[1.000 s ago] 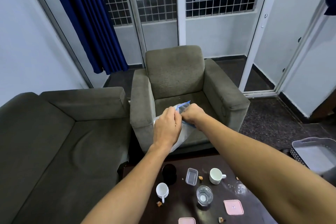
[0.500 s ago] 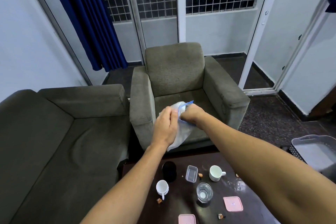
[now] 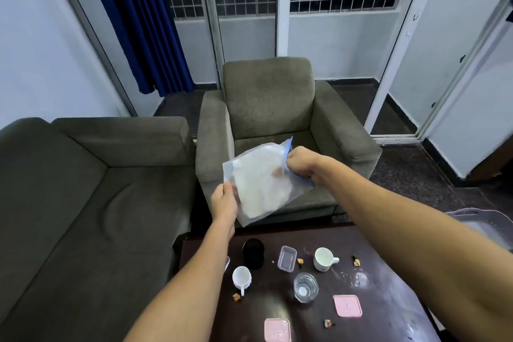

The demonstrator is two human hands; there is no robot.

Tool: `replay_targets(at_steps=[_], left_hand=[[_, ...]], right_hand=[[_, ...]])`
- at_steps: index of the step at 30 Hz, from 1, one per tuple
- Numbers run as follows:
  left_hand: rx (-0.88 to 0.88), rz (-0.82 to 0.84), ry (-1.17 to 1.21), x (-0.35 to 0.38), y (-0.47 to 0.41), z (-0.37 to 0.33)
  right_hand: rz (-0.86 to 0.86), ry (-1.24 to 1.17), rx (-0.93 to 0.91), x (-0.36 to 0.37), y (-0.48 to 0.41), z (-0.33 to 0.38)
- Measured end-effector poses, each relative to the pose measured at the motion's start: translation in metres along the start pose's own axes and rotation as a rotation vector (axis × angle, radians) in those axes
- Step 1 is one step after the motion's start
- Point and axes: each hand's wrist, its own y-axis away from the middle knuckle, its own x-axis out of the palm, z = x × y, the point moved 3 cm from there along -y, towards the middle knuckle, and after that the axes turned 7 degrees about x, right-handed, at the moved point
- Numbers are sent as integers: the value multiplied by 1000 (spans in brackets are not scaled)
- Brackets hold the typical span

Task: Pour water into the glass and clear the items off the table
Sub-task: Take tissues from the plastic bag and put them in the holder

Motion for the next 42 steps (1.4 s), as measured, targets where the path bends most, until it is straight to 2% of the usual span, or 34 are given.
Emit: replay_targets(at_steps=[4, 7, 12, 15, 20, 25, 28, 34, 39, 40, 42], left_hand=[[101, -91, -152, -15, 2, 12], [137, -134, -223, -29, -1, 22], [109, -152, -331, -54, 0, 53], [47, -192, -371, -71, 13, 80], [-33, -171, -413, -95, 45, 134], [-120, -96, -487, -116, 69, 193], [-194, -51, -491, -121, 82, 238], [-331, 22, -480, -128, 96, 347], [-477, 28, -605, -127, 104, 409], [-486, -9, -683, -127, 106, 412], [-400, -199, -787, -124, 112, 401]], right_hand=[[-67, -31, 79, -11, -1, -7], [-56, -100, 101, -20, -1, -10], [-81, -31, 56, -27, -2, -12], [-65, 72, 9, -22, -5, -14], [73, 265, -86, 4, -9, -16], [-18, 716, -221, 48, -18, -14], [14, 821, -300, 89, -26, -18], [166, 680, -451, 161, -49, -51], [276, 560, -384, 204, -79, -104], [304, 525, -351, 210, -82, -113], [361, 455, -292, 219, -85, -126]])
